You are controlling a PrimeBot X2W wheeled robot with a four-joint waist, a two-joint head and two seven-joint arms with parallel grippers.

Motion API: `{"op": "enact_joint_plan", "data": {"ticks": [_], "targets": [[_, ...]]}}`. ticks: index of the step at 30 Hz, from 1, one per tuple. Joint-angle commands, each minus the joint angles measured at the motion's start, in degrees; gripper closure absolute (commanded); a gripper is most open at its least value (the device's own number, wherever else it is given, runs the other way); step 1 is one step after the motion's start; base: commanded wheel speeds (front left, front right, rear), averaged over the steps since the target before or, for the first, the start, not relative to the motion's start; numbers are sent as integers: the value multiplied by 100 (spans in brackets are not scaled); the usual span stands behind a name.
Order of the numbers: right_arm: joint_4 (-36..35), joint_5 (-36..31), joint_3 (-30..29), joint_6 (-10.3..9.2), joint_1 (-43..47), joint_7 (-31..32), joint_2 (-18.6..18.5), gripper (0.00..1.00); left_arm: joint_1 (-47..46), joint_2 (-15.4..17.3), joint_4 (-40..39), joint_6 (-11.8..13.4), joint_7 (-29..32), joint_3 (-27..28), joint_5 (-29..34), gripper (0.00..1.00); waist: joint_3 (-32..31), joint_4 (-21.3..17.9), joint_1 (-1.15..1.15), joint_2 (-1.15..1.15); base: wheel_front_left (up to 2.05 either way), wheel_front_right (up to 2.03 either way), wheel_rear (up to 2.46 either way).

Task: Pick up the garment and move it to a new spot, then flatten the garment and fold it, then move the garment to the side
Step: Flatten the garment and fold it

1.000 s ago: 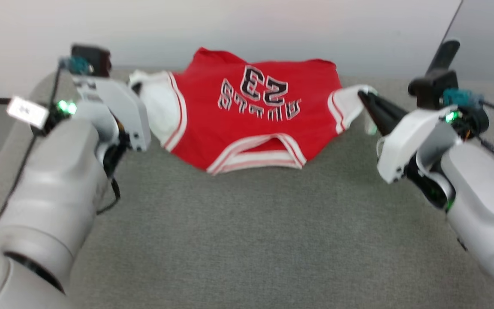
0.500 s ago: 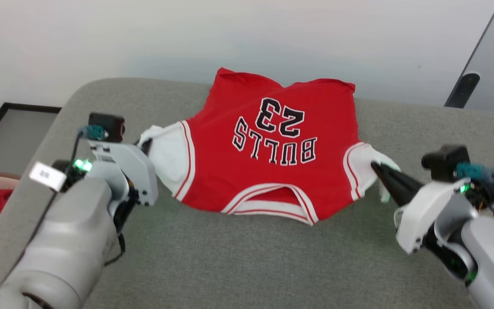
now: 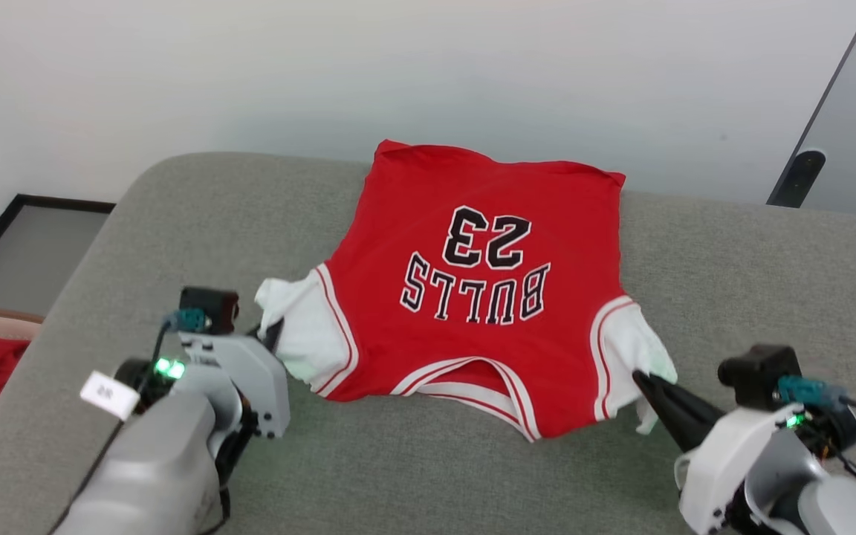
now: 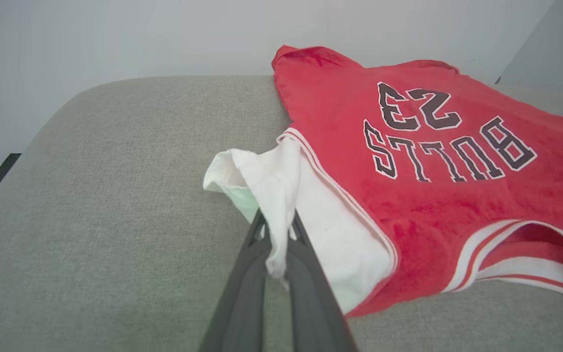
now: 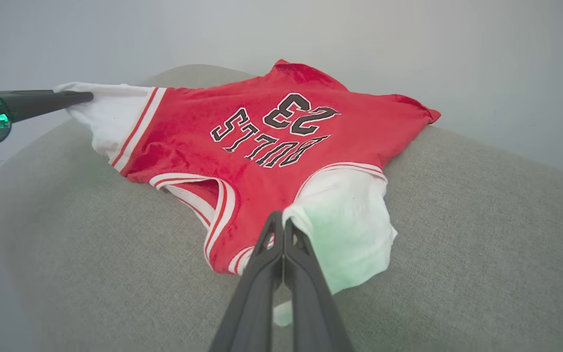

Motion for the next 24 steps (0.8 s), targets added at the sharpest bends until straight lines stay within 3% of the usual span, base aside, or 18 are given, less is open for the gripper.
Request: {"op": "enact_joint_plan", "data": {"ticks": [1,10,24], "targets": [[-158,-84,-98,22,201,83,14,100,158,23,-22,34,-29,34,24,100,-16,-5,0,0,0,0,0],[-907,-160,-543,22,920,544,-76,100,539,166,-244,144,-48,125,106,100,-18,29,0,0,0,0,0],[-1799,146,-927,22,1662,1409,-419,100,1054,489,-1053,563,-46,355,351,100,117,154,0,0,0,0,0]]}}
